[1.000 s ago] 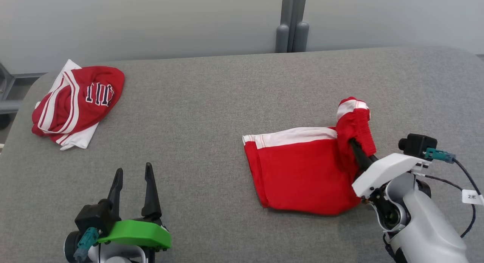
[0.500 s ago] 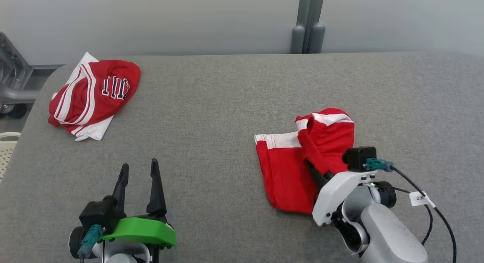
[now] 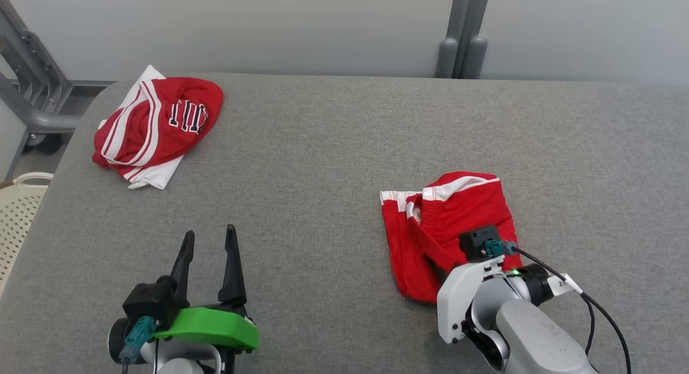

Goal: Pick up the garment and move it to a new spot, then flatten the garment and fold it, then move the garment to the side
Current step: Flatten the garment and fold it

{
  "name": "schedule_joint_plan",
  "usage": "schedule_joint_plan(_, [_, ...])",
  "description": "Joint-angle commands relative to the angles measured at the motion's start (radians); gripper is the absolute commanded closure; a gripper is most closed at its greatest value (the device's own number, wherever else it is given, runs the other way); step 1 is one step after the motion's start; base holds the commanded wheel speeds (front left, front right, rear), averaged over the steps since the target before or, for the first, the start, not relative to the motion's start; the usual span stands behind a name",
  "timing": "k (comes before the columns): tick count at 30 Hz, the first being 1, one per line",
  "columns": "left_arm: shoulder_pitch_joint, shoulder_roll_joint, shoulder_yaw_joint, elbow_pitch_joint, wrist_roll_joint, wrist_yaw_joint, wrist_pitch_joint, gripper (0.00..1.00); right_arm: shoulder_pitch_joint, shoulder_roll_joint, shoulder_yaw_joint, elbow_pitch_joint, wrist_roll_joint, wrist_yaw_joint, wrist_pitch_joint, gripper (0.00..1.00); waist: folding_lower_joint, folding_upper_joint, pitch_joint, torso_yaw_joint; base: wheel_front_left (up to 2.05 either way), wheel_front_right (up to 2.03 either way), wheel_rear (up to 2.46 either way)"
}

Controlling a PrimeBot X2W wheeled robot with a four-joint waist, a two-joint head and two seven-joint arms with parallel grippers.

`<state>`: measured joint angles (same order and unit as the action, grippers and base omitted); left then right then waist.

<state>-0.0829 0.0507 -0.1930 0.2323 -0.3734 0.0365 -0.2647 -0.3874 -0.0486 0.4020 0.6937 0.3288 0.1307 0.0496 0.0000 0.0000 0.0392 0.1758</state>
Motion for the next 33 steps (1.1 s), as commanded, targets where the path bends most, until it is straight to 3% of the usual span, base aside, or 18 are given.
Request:
schedule_joint_plan(1, [-0.016, 0.000, -0.004, 0.003, -0.006, 0.001, 0.000, 0.00, -0.025, -0.004, 0.002, 0.027, -0.023, 0.000, -0.016, 1.00, 0.0000, 0.0000, -0.001, 0.009, 0.00, 0.00, 0.00])
schedule_joint_plan(2, [-0.016, 0.000, -0.004, 0.003, -0.006, 0.001, 0.000, 0.00, -0.025, -0.004, 0.002, 0.027, -0.023, 0.000, -0.016, 1.00, 0.0000, 0.0000, -0.001, 0.009, 0.00, 0.00, 0.00])
schedule_joint_plan(3, [-0.017, 0.000, -0.006, 0.004, -0.007, 0.002, 0.000, 0.00, -0.028, -0.004, 0.003, 0.038, -0.027, 0.000, -0.021, 0.84, 0.0000, 0.0000, -0.001, 0.011, 0.00, 0.00, 0.00])
schedule_joint_plan(4, [-0.017, 0.000, -0.008, 0.005, -0.008, 0.003, 0.000, 0.00, -0.031, -0.004, 0.005, 0.048, -0.033, 0.000, -0.024, 0.52, 0.0000, 0.0000, -0.002, 0.013, 0.00, 0.00, 0.00])
schedule_joint_plan(5, [-0.017, 0.000, -0.009, 0.006, -0.008, 0.004, 0.000, 0.00, -0.033, -0.004, 0.008, 0.055, -0.034, 0.000, -0.027, 0.00, 0.0000, 0.0000, -0.003, 0.015, 0.00, 0.00, 0.00])
schedule_joint_plan(19, [0.001, 0.000, -0.013, 0.006, -0.011, 0.008, 0.001, 0.00, -0.002, -0.004, 0.125, -0.046, 0.012, 0.000, -0.065, 0.00, 0.0000, 0.0000, -0.017, -0.014, 0.00, 0.00, 0.00])
schedule_joint_plan(26, [0.014, 0.000, -0.005, -0.003, -0.007, 0.012, 0.001, 0.00, -0.010, -0.004, 0.062, -0.121, -0.021, 0.000, -0.100, 0.00, 0.0000, 0.0000, -0.028, -0.047, 0.00, 0.00, 0.00])
schedule_joint_plan(33, [0.029, 0.000, -0.001, -0.020, 0.002, 0.017, 0.001, 0.00, 0.016, -0.004, -0.101, -0.172, -0.130, 0.000, -0.077, 0.00, 0.0000, 0.0000, -0.041, -0.091, 0.00, 0.00, 0.00])
